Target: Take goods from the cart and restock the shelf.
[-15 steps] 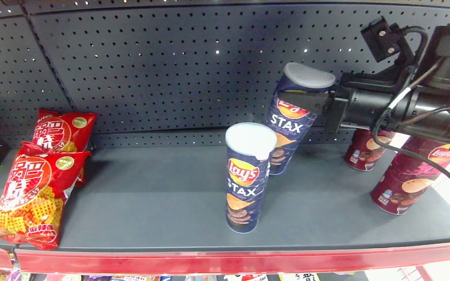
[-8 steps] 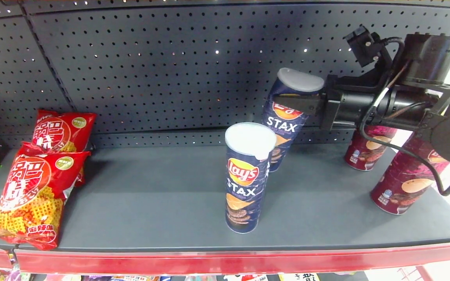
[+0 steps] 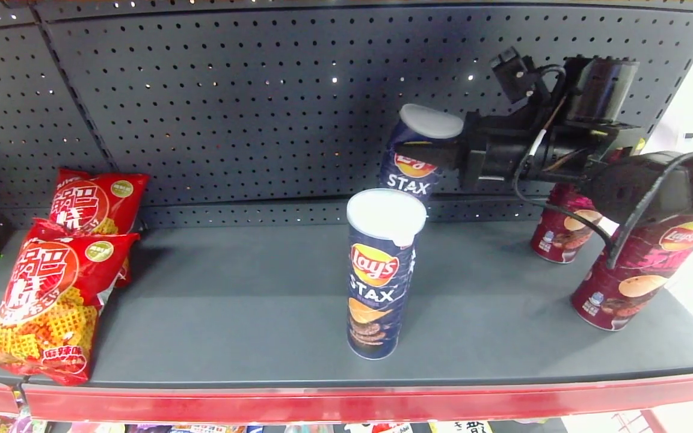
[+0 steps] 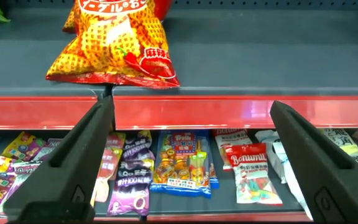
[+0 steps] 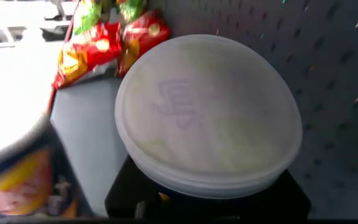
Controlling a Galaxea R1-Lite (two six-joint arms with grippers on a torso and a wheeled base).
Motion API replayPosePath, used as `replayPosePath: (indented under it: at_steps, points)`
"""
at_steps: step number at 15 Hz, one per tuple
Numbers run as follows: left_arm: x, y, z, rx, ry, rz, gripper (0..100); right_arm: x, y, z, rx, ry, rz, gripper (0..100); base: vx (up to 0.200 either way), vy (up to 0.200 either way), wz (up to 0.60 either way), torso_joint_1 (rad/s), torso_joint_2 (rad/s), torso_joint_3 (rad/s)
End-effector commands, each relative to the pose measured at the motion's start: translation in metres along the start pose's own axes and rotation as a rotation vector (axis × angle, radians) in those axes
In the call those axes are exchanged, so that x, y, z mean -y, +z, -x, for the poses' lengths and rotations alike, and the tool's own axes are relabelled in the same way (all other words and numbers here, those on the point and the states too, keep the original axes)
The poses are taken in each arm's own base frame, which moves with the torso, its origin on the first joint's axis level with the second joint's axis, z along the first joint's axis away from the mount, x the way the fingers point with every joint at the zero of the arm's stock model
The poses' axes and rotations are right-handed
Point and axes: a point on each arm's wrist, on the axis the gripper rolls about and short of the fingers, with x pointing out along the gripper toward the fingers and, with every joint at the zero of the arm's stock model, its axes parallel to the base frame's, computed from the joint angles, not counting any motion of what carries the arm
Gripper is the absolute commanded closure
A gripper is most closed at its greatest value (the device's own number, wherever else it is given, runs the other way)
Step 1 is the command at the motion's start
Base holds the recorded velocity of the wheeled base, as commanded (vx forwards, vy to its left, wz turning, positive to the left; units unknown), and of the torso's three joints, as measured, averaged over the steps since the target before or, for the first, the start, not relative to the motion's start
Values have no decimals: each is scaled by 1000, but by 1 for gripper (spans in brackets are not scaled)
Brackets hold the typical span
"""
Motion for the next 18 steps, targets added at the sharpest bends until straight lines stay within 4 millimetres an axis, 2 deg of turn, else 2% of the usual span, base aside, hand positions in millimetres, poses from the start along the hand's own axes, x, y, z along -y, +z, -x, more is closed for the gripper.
replayPosePath:
  at_steps: [1, 8, 18]
  points:
    - [0, 0, 0, -1, 0, 1, 0, 2, -20, -14, -23, 27, -34, 100, 0, 0, 0, 0, 0, 0]
    - [0, 0, 0, -1, 0, 1, 0, 5, -35, -18, -36, 67, -60, 100, 0, 0, 0, 0, 0, 0]
    - [0, 0, 0, -1, 0, 1, 0, 4, -38, -21, -17, 153, -66, 100, 0, 0, 0, 0, 0, 0]
